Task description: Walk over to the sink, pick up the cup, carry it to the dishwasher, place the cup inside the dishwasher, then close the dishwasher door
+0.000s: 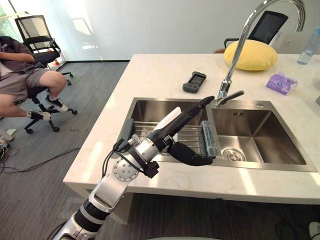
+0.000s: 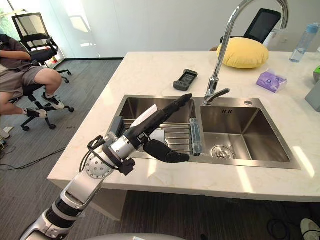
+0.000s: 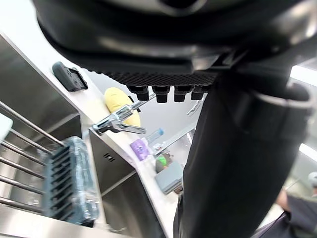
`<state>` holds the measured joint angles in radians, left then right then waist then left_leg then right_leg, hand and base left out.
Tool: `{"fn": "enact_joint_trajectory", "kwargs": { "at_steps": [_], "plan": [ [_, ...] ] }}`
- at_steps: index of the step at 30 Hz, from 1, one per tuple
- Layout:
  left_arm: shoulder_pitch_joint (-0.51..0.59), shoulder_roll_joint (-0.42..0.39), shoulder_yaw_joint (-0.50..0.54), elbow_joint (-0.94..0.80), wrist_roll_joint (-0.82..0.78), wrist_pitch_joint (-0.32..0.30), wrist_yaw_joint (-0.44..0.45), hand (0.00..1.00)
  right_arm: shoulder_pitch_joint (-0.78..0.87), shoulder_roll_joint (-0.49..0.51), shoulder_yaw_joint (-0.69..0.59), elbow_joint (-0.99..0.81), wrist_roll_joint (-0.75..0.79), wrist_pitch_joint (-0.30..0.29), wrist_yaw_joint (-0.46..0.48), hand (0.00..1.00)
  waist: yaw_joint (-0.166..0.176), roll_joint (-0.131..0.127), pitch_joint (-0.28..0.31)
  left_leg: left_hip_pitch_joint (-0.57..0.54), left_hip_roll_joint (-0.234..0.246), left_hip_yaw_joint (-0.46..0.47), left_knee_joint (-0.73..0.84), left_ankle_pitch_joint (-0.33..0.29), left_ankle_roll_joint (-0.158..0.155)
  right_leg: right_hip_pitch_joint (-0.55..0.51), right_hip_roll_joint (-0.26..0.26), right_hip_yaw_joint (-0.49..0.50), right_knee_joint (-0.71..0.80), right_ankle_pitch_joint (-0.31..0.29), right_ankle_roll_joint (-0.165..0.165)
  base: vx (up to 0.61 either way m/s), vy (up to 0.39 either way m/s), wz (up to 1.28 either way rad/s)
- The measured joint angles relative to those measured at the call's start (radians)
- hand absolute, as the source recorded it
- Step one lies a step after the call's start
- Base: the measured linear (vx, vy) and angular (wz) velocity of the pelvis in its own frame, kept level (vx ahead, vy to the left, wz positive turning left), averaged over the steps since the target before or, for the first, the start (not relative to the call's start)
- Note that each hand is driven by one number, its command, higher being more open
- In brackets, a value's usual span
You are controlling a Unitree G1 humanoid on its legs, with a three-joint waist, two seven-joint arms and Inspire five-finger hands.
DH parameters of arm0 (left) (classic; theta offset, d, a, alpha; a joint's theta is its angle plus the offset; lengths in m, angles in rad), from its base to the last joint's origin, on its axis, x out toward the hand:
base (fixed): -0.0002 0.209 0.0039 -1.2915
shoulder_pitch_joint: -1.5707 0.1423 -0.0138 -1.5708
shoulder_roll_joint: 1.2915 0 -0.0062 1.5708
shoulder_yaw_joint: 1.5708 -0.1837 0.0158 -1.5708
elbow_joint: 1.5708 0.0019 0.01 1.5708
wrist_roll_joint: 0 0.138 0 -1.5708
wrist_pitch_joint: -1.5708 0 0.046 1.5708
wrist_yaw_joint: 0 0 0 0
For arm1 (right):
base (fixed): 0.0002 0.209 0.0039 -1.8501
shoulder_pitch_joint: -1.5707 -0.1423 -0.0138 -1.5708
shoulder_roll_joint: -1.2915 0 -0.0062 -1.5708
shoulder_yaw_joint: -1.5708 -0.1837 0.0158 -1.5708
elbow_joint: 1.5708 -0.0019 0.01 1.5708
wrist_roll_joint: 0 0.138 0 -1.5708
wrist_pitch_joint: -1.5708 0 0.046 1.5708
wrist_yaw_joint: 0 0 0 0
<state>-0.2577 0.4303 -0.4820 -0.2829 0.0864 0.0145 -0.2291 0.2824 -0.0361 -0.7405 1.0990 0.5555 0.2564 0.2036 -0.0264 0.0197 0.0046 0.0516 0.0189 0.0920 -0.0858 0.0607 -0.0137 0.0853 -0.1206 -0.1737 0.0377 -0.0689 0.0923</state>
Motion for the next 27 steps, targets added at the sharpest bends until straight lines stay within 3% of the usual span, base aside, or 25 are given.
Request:
{"fn": "enact_joint_trajectory", "kwargs": {
  "at_steps": [5, 10, 16, 27],
  "plan": [
    [0.000, 0.023, -0.005, 0.075, 0.039, 0.025, 0.037, 1.00, -0.033, -0.003, -0.024, 0.001, 0.013, 0.000, 0.021, 1.00, -0.027, -0.012, 0.008, -0.001, 0.002, 0.017, 0.000, 0.002, 0.003, 0.001, 0.004, 0.019, -0.025, 0.020, 0.002, -0.01, 0.003, -0.13],
    [-0.014, 0.021, 0.005, 0.174, 0.082, 0.050, 0.136, 1.00, -0.079, 0.001, -0.039, 0.009, 0.013, 0.001, 0.035, 1.00, -0.041, -0.030, 0.027, 0.012, 0.003, 0.033, 0.000, 0.000, 0.003, 0.018, 0.006, 0.030, -0.052, 0.037, 0.004, 0.00, 0.003, -0.08],
    [0.010, 0.019, 0.074, 0.302, 0.081, 0.103, 0.198, 1.00, -0.086, 0.001, -0.029, -0.008, 0.014, 0.000, 0.037, 1.00, -0.042, -0.033, 0.050, 0.020, 0.009, 0.047, -0.001, -0.002, 0.000, 0.024, 0.011, 0.034, -0.059, 0.040, 0.003, -0.03, -0.009, -0.06],
    [0.018, -0.022, 0.142, 0.400, 0.073, 0.133, 0.284, 1.00, -0.068, 0.002, 0.128, -0.048, 0.013, -0.008, 0.014, 1.00, -0.042, -0.034, 0.060, 0.044, 0.023, 0.053, -0.006, -0.013, -0.015, 0.055, 0.022, 0.020, -0.079, 0.042, 0.001, 0.00, -0.007, -0.01]
  ]
}}
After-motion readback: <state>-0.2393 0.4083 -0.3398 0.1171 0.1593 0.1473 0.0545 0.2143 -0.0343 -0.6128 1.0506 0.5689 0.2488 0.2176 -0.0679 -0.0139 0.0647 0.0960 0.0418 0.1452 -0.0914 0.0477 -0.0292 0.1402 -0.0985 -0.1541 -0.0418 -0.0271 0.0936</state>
